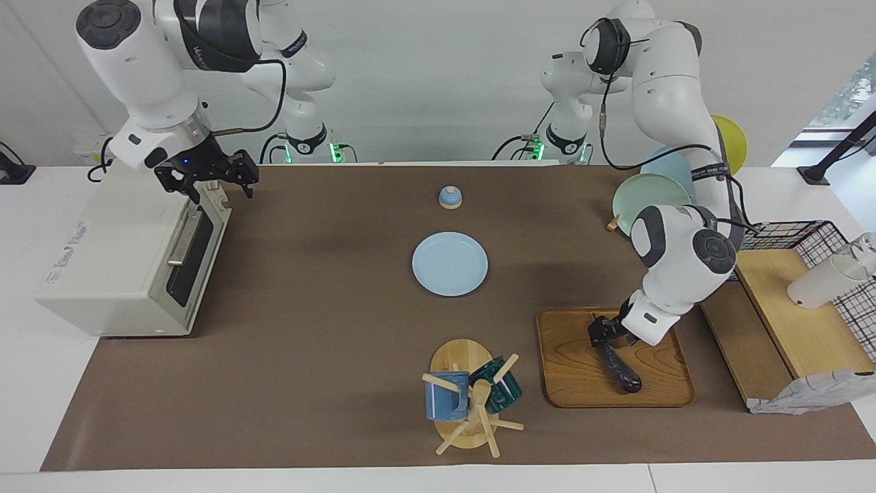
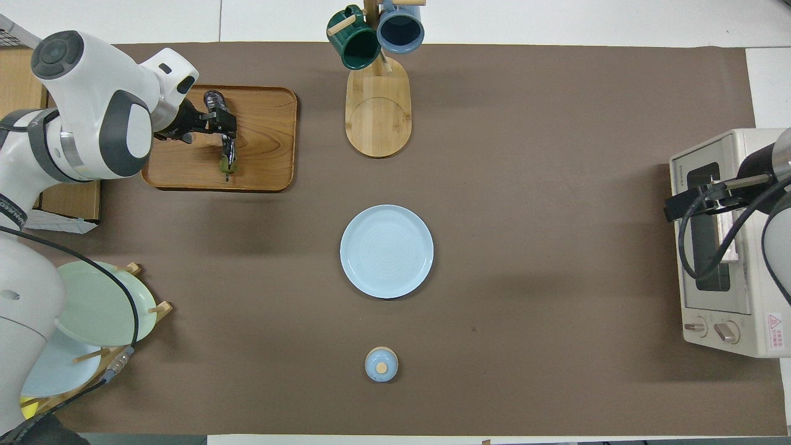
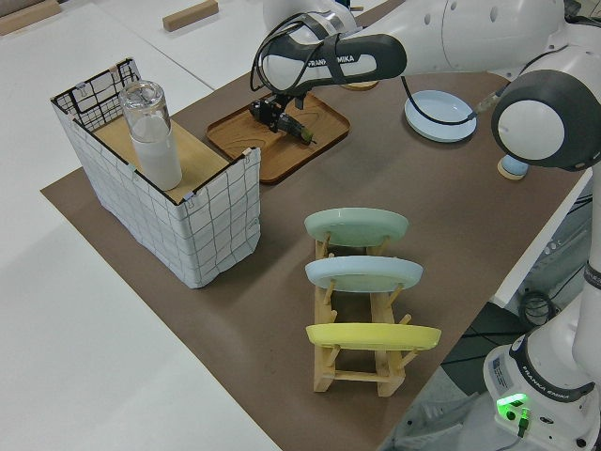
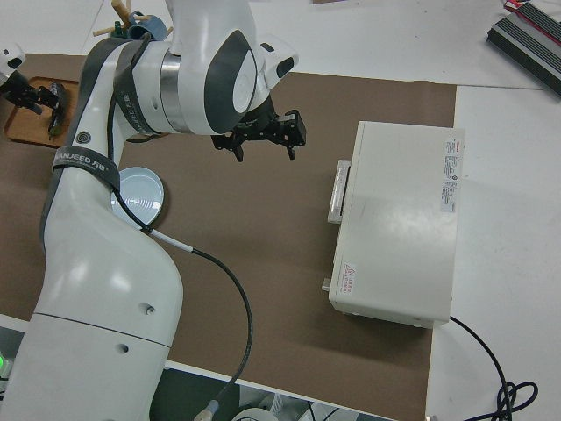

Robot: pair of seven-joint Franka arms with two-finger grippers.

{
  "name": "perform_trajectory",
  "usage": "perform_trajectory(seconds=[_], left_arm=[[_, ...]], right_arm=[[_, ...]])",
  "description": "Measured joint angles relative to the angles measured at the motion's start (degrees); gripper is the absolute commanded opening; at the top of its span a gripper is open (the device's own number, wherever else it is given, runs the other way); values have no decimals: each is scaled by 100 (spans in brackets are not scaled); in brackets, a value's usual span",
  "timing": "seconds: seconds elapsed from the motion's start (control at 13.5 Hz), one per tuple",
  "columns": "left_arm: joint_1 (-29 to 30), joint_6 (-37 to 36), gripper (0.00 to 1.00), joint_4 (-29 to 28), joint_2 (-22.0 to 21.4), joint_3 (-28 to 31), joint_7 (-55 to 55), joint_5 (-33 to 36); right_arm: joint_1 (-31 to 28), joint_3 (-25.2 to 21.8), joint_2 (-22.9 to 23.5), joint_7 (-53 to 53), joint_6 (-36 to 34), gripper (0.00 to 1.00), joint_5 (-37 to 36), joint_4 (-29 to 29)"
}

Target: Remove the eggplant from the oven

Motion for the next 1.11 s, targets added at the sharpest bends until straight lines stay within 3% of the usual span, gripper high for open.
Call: perform_trajectory(seconds=[0.15, 0.66, 1.11], left_arm=[[33, -479, 100, 10, -346, 38, -5, -4], [62, -2781, 100, -6, -2241, 176, -11, 463], [54, -3248, 100, -807, -3269, 150, -139, 555]], right_arm=[[-7, -7, -2, 3, 0, 100, 0, 16], [-20, -23, -2, 102, 0, 100, 0, 36], [-20, -23, -2, 183, 0, 100, 0, 40]])
